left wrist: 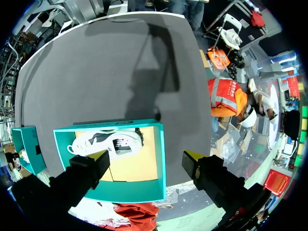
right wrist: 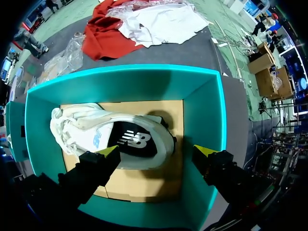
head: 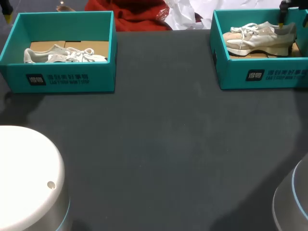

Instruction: Take the shoe out of the shoebox, open the shoe tongue, remove and reinsert the insole, then place the shoe into the shoebox

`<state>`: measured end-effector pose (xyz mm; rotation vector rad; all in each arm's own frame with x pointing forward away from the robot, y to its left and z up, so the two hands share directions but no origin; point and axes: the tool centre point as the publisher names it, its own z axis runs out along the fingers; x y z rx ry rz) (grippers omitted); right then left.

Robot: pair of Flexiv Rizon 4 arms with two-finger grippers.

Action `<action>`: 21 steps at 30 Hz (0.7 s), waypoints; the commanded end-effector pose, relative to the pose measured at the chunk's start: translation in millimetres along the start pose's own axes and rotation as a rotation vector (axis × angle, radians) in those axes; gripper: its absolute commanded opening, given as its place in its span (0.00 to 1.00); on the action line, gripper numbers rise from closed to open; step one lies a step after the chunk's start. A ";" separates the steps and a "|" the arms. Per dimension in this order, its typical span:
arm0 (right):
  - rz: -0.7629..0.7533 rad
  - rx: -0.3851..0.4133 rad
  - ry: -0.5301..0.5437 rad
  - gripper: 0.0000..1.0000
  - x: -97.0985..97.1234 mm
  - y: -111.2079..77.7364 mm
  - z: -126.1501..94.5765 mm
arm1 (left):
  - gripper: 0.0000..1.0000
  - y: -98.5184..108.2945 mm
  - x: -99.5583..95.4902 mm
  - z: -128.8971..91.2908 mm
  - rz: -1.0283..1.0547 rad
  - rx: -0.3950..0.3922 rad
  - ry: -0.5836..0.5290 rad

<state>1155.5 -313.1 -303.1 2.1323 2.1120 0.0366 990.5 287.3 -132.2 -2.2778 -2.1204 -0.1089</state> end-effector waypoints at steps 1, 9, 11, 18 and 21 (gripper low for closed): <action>-0.002 0.024 0.010 1.00 -6.7 13.1 10.3 | 1.00 -0.6 0.2 -0.1 0.001 -0.001 0.002; 0.017 0.049 0.019 0.95 -17.5 18.4 20.9 | 1.00 -0.6 0.2 -0.1 0.001 -0.001 0.002; 0.020 0.056 0.023 0.86 -19.1 18.8 23.8 | 1.00 -0.6 0.2 -0.1 0.001 -0.001 0.002; 0.020 0.076 0.032 0.61 -19.9 17.1 33.2 | 1.00 -0.6 0.2 -0.1 0.001 -0.001 0.002; 0.026 0.087 0.037 0.62 -22.0 15.6 36.9 | 1.00 -0.6 0.2 -0.1 0.001 -0.001 0.002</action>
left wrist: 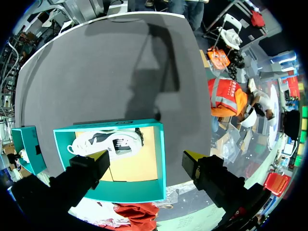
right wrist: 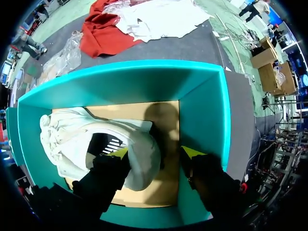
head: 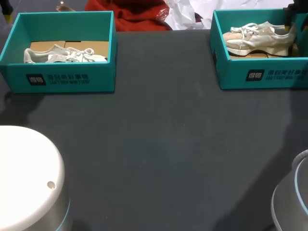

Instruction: Take the shoe out of the shoebox, open the shoe tongue, remove and reinsert the insole, then place the shoe into the shoebox

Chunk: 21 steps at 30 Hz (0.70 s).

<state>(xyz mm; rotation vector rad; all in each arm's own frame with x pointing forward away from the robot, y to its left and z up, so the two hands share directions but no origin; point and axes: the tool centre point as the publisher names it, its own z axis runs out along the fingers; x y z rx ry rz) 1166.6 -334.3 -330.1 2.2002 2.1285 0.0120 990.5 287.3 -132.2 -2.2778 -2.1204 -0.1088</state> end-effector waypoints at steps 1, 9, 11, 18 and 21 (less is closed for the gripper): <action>0.004 0.035 0.010 0.62 -3.5 7.4 7.9 | 1.00 -0.6 0.2 -0.1 0.001 -0.001 0.002; 0.007 0.061 0.022 0.57 -2.9 2.8 16.2 | 1.00 -0.6 0.2 -0.1 0.001 -0.001 0.002; 0.007 0.066 0.028 0.58 -2.0 1.9 18.8 | 1.00 -0.6 0.2 -0.1 0.001 -0.001 0.002; 0.003 0.080 0.033 0.67 1.5 -1.4 21.6 | 1.00 -0.6 0.2 -0.1 0.001 -0.001 0.002; 0.000 0.088 0.037 0.68 2.9 -3.1 24.3 | 1.00 -0.6 0.2 -0.1 0.001 -0.001 0.002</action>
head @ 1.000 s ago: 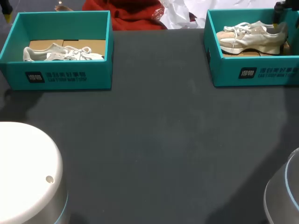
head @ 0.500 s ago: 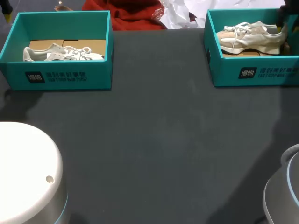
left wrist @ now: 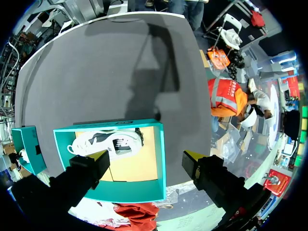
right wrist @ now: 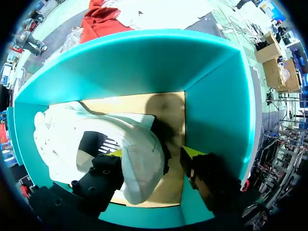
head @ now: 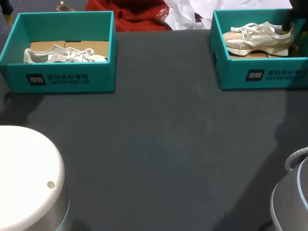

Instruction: Take the shoe out of the shoebox, open the shoe tongue, remove and reinsert the insole, then place the shoe into the shoebox

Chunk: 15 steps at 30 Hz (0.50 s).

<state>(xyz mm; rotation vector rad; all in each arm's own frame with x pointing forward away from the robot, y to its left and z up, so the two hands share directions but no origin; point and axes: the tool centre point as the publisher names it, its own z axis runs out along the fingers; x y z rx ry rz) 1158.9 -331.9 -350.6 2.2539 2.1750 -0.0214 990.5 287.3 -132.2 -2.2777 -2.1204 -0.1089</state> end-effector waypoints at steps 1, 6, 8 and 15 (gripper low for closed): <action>-0.003 0.025 0.004 0.68 -0.1 5.8 5.1 | 1.00 -0.6 0.2 -0.1 0.001 -0.001 0.002; -0.004 0.035 0.011 0.71 -0.9 3.5 10.0 | 1.00 -0.6 0.2 -0.1 0.001 -0.001 0.002; -0.005 0.038 0.015 0.71 -1.8 3.9 13.3 | 1.00 -0.6 0.2 -0.1 0.001 -0.001 0.002; -0.009 0.052 0.015 0.67 1.3 5.2 19.6 | 1.00 -0.6 0.2 -0.1 0.001 -0.001 0.002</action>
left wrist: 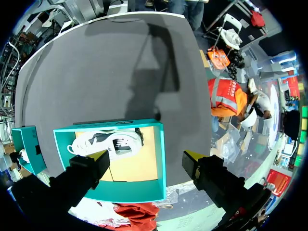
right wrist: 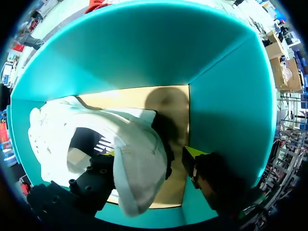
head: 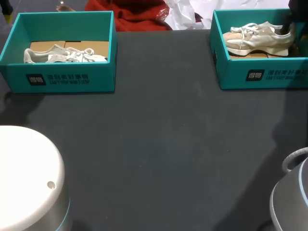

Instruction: Take the shoe out of the shoebox, open the shoe tongue, remove and reinsert the insole, then place the shoe into the shoebox

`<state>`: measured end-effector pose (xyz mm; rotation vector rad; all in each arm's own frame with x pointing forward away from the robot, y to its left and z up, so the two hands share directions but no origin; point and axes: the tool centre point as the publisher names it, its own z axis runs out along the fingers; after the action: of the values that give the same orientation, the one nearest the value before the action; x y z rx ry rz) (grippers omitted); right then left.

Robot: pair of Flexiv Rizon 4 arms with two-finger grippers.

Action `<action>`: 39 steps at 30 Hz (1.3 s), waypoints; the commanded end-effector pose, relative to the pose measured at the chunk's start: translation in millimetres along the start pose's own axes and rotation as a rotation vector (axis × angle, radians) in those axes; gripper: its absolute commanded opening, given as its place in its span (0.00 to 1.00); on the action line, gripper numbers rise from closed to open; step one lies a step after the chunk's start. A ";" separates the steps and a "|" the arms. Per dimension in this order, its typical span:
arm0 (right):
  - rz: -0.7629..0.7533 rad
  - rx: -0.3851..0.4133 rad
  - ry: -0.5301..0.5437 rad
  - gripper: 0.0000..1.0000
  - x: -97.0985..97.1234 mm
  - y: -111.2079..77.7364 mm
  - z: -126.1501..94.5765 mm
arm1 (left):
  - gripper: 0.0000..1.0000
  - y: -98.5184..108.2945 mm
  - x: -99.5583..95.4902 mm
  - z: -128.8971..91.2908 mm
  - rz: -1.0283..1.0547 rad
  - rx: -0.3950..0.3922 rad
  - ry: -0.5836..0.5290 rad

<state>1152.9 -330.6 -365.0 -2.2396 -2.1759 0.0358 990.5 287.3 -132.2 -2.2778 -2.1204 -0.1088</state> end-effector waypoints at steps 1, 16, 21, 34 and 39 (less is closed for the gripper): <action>-0.002 0.028 0.003 0.65 -0.1 11.7 5.9 | 1.00 -0.6 0.2 -0.1 0.001 -0.001 0.002; 0.004 0.028 0.016 0.00 3.0 2.1 0.2 | 1.00 -0.6 0.2 -0.1 0.001 -0.001 0.002; 0.005 0.018 0.012 0.00 3.8 -1.4 -10.2 | 1.00 -0.6 0.2 -0.1 0.001 -0.001 0.002; 0.021 -0.016 -0.011 0.00 -2.4 -9.0 -56.9 | 1.00 -0.6 0.2 -0.1 0.001 -0.001 0.002; 0.018 -0.020 -0.018 0.00 -3.9 -11.2 -81.4 | 1.00 -0.6 0.2 -0.1 0.001 -0.001 0.002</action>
<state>1154.4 -336.6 -304.4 -2.2694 -2.1651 0.0412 990.5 287.3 -132.2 -2.2777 -2.1204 -0.1088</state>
